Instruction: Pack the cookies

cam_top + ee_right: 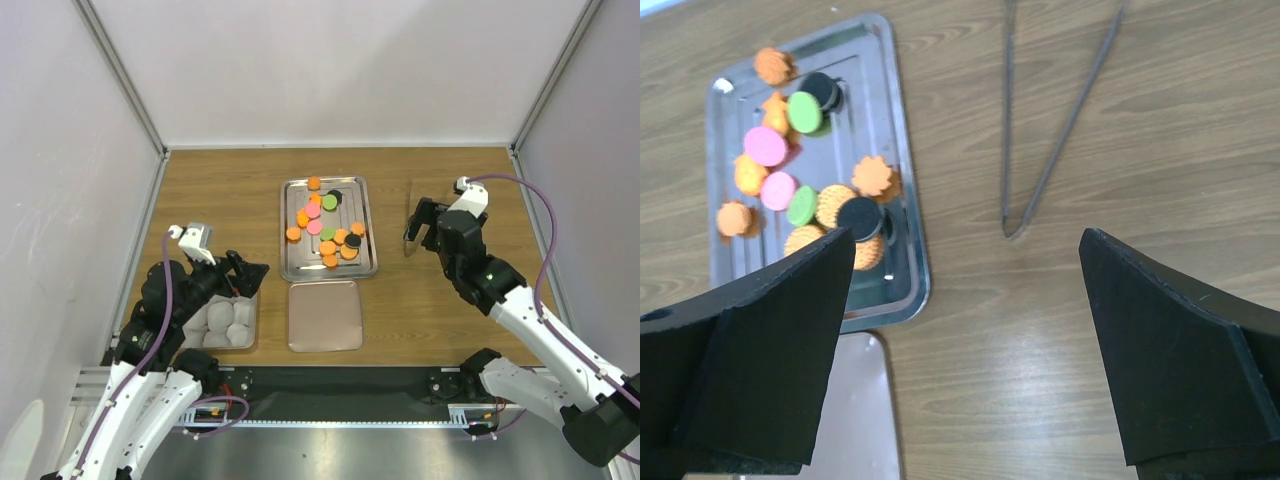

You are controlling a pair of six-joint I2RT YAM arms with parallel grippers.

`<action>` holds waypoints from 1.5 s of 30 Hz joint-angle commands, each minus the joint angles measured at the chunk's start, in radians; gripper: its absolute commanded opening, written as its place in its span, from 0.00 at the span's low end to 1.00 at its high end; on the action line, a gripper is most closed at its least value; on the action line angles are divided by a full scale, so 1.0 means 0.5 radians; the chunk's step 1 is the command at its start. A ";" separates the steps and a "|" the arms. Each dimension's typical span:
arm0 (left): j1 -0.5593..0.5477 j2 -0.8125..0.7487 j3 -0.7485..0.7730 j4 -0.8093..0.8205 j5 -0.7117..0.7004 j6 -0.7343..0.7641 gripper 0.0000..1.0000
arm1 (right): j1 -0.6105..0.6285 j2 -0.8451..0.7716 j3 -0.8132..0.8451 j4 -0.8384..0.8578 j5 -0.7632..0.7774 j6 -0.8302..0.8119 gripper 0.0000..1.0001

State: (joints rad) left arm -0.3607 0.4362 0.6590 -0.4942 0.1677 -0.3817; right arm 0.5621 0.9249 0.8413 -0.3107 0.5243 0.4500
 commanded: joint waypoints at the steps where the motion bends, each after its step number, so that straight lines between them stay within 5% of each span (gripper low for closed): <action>1: -0.009 -0.020 -0.014 0.083 0.063 0.048 1.00 | -0.032 0.110 0.176 -0.130 0.089 -0.029 1.00; 12: -0.009 -0.041 -0.020 0.099 0.103 0.052 1.00 | -0.605 0.791 0.290 -0.026 -0.438 -0.032 1.00; 21: -0.012 -0.032 -0.020 0.105 0.131 0.061 1.00 | -0.633 1.260 0.431 0.189 -0.543 0.030 0.99; 45: -0.012 -0.001 -0.023 0.102 0.113 0.055 1.00 | -0.615 2.117 0.910 0.081 -0.456 -0.010 0.94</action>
State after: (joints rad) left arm -0.3618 0.4301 0.6502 -0.4801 0.2142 -0.3729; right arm 0.2531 1.9606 1.2728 -0.2714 0.2909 0.4431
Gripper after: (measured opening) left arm 0.996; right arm 0.952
